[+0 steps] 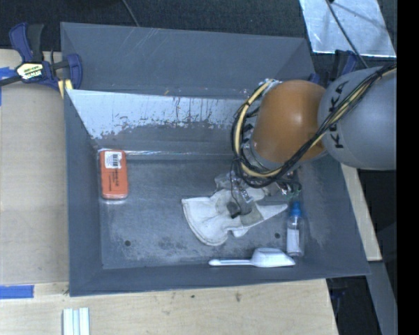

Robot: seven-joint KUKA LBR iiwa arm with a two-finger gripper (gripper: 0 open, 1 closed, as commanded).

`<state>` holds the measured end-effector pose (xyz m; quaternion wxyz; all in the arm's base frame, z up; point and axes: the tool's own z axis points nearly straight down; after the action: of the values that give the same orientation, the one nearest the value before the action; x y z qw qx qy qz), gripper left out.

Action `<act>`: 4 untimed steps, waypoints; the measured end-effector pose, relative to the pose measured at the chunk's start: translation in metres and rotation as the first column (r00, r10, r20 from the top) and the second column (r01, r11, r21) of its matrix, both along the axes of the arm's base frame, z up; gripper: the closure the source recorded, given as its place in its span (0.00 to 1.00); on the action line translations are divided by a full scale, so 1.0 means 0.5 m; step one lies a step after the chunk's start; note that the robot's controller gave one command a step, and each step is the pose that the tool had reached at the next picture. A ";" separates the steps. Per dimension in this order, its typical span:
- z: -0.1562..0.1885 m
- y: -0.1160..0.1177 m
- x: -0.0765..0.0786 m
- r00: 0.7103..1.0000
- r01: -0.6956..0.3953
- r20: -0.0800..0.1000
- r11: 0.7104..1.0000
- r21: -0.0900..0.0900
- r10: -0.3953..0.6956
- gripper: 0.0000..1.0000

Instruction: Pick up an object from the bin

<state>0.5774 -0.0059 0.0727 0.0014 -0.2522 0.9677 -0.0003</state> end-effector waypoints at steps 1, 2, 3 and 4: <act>0.000 0.000 0.000 1.000 0.001 0.000 1.000 0.000 -0.001 1.00; 0.003 0.000 0.000 1.000 0.001 -0.001 1.000 0.000 -0.001 1.00; -0.001 -0.047 0.069 0.888 -0.459 -0.001 0.888 0.003 0.459 1.00; -0.001 -0.047 0.069 0.889 -0.458 -0.001 0.889 0.003 0.458 1.00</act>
Offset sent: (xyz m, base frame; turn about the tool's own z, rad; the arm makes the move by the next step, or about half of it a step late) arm 0.0145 -0.0095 0.1677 0.0376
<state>0.6118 -0.0296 0.0720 0.0010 -0.4734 0.8809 0.0018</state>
